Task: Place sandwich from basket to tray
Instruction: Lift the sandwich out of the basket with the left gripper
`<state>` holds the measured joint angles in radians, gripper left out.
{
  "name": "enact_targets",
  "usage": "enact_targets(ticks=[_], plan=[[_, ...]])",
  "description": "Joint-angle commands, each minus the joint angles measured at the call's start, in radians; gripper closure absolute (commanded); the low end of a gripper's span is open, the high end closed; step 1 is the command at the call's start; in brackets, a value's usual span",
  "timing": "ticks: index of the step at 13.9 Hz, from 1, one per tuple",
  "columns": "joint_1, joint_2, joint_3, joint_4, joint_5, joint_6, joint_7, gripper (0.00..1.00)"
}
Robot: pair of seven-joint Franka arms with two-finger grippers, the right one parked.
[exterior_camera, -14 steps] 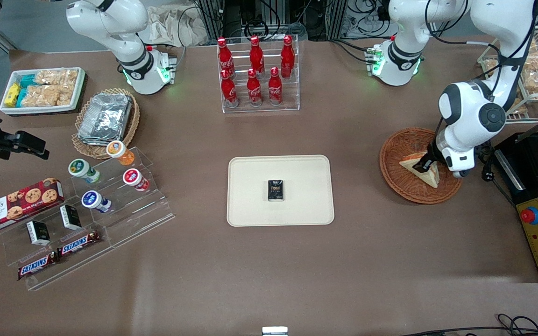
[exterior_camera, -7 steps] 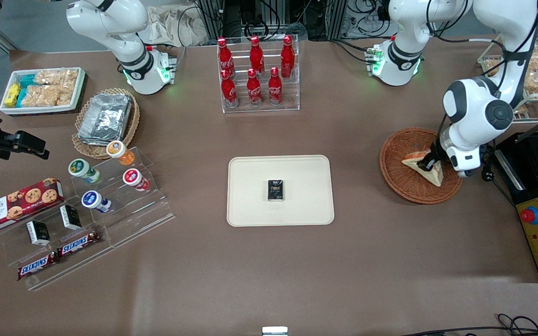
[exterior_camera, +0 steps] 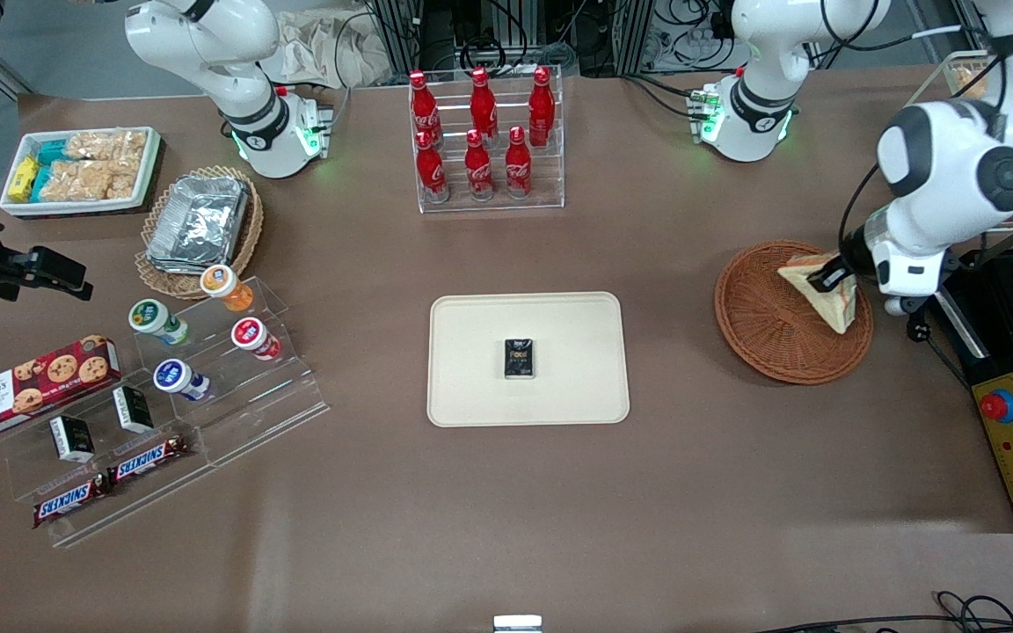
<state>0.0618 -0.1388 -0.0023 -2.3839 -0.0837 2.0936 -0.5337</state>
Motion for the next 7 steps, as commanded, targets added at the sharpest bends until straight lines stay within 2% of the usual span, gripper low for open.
enact_targets(ticks=[1, 5, 7], plan=[[0.001, -0.038, 0.022, 0.099, 0.013, -0.146, 0.168, 0.68], [-0.014, -0.041, 0.005, 0.256, 0.018, -0.299, 0.267, 0.68], [-0.022, -0.042, -0.054, 0.295, 0.018, -0.323, 0.250, 0.68]])
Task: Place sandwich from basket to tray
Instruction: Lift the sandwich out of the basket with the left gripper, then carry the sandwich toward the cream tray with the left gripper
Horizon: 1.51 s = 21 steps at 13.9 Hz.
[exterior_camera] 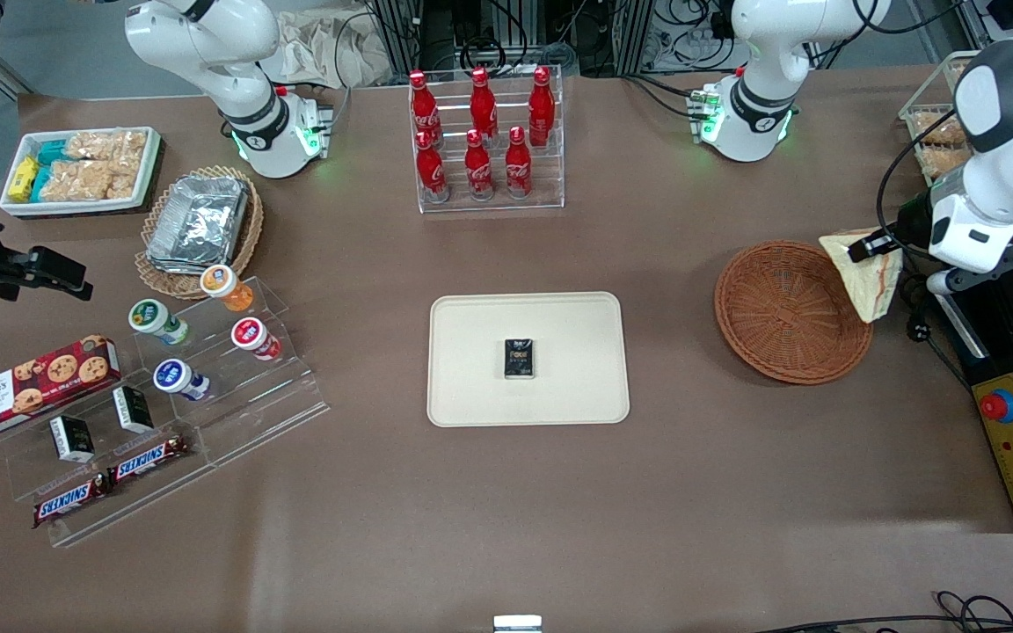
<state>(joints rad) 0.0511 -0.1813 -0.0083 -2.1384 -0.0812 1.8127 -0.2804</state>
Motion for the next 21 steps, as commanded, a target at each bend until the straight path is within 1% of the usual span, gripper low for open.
enact_targets(ticks=[1, 6, 8, 10, 14, 15, 16, 19, 21], plan=[[-0.011, 0.000, -0.086, 0.052, 0.014, -0.042, -0.017, 0.68], [-0.013, 0.043, -0.278, 0.094, -0.003, -0.013, -0.150, 0.68], [-0.013, 0.072, -0.332, 0.095, -0.017, 0.025, -0.195, 0.68], [-0.013, 0.112, -0.395, 0.094, -0.038, 0.085, -0.261, 0.68], [-0.014, 0.245, -0.513, 0.094, -0.019, 0.256, -0.426, 0.68], [-0.014, 0.285, -0.536, 0.094, 0.009, 0.302, -0.462, 0.68], [-0.025, 0.328, -0.554, 0.095, 0.059, 0.333, -0.503, 0.68], [-0.089, 0.451, -0.558, 0.107, 0.181, 0.382, -0.583, 0.68], [-0.106, 0.528, -0.558, 0.147, 0.236, 0.389, -0.608, 0.68]])
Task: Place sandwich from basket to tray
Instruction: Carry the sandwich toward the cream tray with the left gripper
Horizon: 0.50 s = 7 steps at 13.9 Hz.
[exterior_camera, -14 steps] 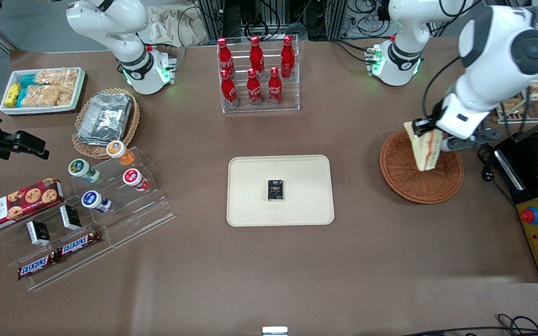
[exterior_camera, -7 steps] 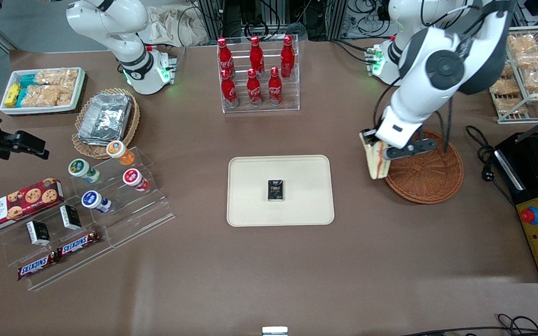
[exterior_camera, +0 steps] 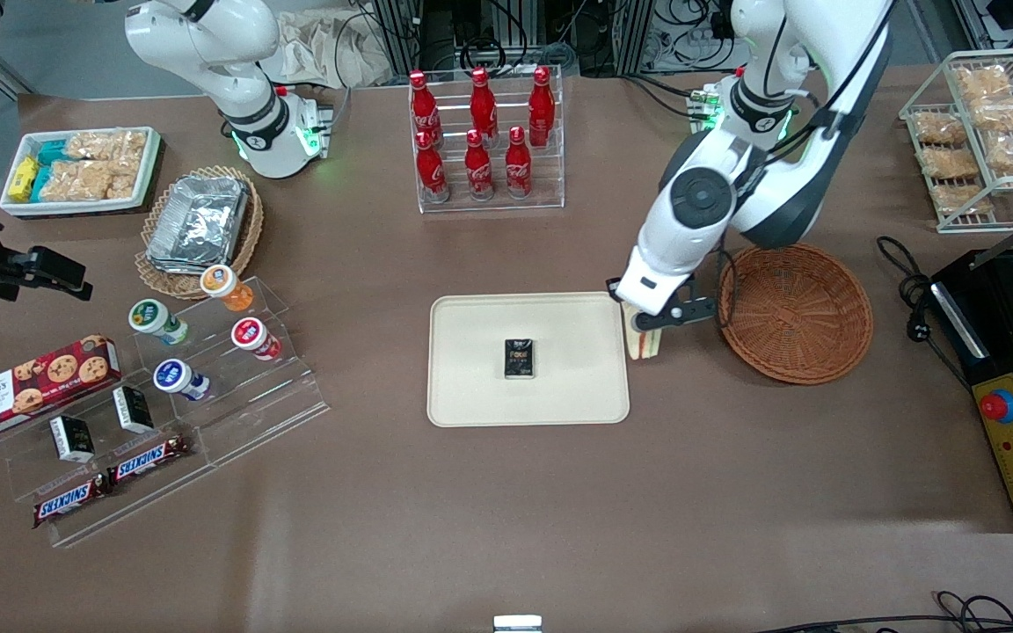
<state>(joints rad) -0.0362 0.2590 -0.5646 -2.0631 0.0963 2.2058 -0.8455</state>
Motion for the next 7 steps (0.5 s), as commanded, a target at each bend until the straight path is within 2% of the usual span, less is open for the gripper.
enact_targets(ticks=[1, 5, 7], plan=[[-0.034, 0.120, 0.000, 0.092, 0.075, -0.005, -0.043, 0.68], [-0.056, 0.222, 0.000, 0.142, 0.189, -0.003, -0.110, 0.68], [-0.060, 0.273, 0.002, 0.175, 0.218, -0.005, -0.136, 0.68]])
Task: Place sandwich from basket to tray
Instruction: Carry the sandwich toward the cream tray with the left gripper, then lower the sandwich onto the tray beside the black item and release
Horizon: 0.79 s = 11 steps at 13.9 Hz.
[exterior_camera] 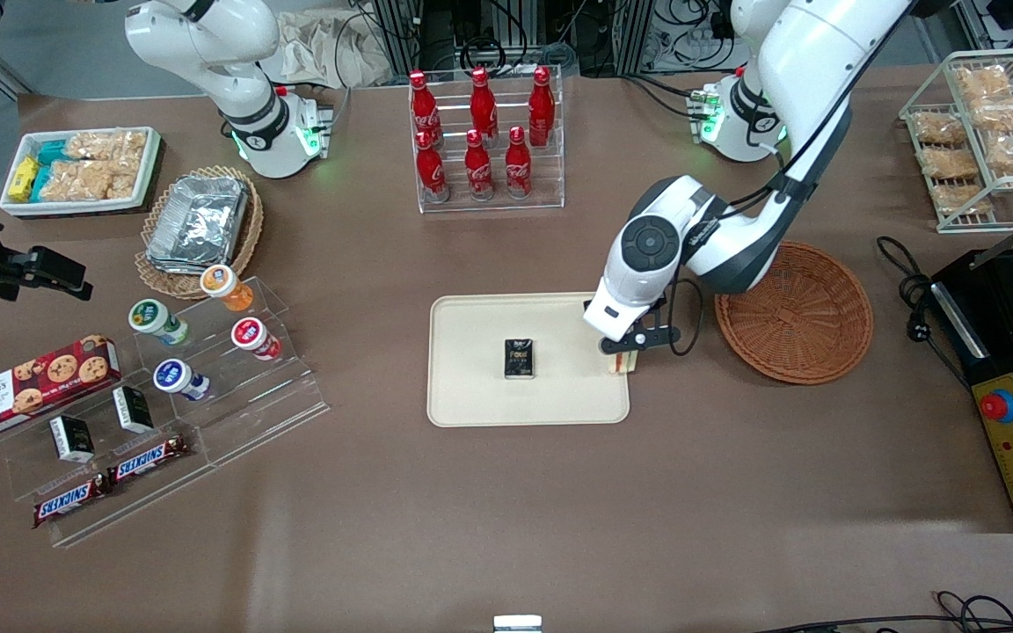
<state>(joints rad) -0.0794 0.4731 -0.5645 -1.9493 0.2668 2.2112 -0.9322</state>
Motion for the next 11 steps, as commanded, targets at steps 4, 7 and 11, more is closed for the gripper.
enact_targets(ticks=[4, 7, 11], plan=[[-0.019, 0.107, 0.002, 0.085, 0.095, -0.008, -0.065, 0.67], [-0.039, 0.140, 0.003, 0.121, 0.127, -0.010, -0.091, 0.66], [-0.039, 0.160, 0.003, 0.122, 0.158, -0.008, -0.102, 0.64]])
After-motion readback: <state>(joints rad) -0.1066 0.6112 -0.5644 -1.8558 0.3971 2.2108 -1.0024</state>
